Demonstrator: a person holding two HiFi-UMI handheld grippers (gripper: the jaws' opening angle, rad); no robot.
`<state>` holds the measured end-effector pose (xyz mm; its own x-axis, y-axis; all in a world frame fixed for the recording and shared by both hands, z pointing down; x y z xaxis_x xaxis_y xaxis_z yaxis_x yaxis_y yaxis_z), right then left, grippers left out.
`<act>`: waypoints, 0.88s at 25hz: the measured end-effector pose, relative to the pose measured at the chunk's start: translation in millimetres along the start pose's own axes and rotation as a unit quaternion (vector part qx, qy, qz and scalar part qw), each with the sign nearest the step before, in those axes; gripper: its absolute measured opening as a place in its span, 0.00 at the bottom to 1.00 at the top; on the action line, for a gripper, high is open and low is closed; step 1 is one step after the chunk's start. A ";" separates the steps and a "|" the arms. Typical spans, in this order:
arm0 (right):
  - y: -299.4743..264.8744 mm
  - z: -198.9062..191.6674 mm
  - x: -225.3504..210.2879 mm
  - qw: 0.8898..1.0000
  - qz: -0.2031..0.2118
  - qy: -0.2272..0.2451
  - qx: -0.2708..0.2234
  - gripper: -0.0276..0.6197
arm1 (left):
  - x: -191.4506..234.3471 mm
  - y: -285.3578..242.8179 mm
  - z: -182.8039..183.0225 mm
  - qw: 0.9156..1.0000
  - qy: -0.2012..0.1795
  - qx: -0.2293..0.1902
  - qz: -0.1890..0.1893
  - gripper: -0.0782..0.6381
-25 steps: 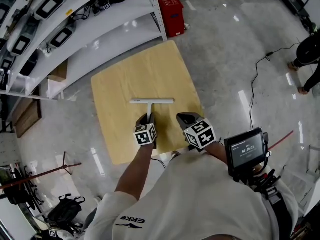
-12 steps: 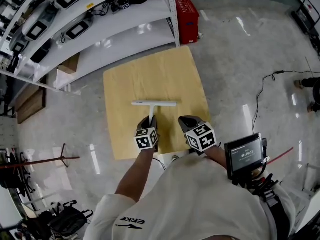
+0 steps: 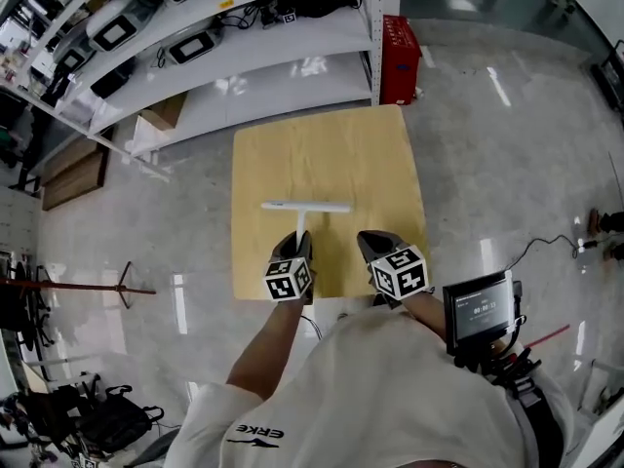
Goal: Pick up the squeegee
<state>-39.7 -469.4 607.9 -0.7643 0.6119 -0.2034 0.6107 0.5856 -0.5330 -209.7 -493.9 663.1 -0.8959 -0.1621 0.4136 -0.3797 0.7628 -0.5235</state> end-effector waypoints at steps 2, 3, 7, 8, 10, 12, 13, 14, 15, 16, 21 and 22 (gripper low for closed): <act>-1.1 8.2 -2.0 1.000 0.001 0.004 0.000 0.05 | -2.0 6.2 9.1 1.000 0.013 -0.014 -0.001 0.22; -0.8 10.0 1.6 1.000 0.000 0.006 -0.002 0.05 | -1.7 13.1 11.3 1.000 0.017 -0.021 -0.003 0.22; 6.8 5.9 45.9 1.000 0.000 0.016 -0.007 0.05 | 7.9 65.2 7.5 0.998 0.029 -0.046 -0.014 0.22; 8.7 5.2 55.9 1.000 0.000 0.018 -0.009 0.05 | 9.6 76.6 6.8 0.998 0.032 -0.052 -0.016 0.22; 10.0 7.3 66.3 1.000 0.002 0.024 -0.010 0.05 | 10.1 90.3 9.2 0.997 0.038 -0.062 -0.021 0.22; 9.3 11.7 69.2 1.000 0.004 0.029 -0.011 0.05 | 8.6 97.1 13.9 0.996 0.040 -0.071 -0.024 0.22; 8.7 14.4 70.3 0.999 0.004 0.031 -0.011 0.05 | 8.0 100.1 16.8 0.996 0.041 -0.074 -0.025 0.22; 8.2 17.1 71.9 0.999 0.004 0.032 -0.011 0.05 | 7.8 103.6 19.5 0.996 0.041 -0.077 -0.026 0.22; 7.8 19.7 73.6 0.999 0.005 0.033 -0.012 0.05 | 7.8 107.1 21.8 0.996 0.042 -0.080 -0.027 0.22; 7.5 21.8 74.8 0.999 0.004 0.034 -0.013 0.05 | 8.0 110.1 23.7 0.995 0.042 -0.082 -0.027 0.22; 21.3 19.1 96.5 0.999 -0.003 0.039 -0.020 0.05 | 7.3 141.7 17.7 0.994 0.045 -0.092 -0.034 0.22; 30.5 14.5 110.4 0.999 -0.008 0.039 -0.022 0.05 | 6.6 158.5 12.1 0.994 0.045 -0.094 -0.039 0.22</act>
<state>-108.5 -391.7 557.3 -0.7562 0.6413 -0.1304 0.6089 0.6165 -0.4992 -278.6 -381.7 573.9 -0.8380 -0.1752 0.5168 -0.3898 0.8550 -0.3422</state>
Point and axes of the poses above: the fingertips, and each gripper's own axes: y backward along the fingers, x to its left, z out of its top, the point moved 3 cm from there along y, backward along the fingers, and after that the axes turned 9 degrees about y, right-handed, at the moved point
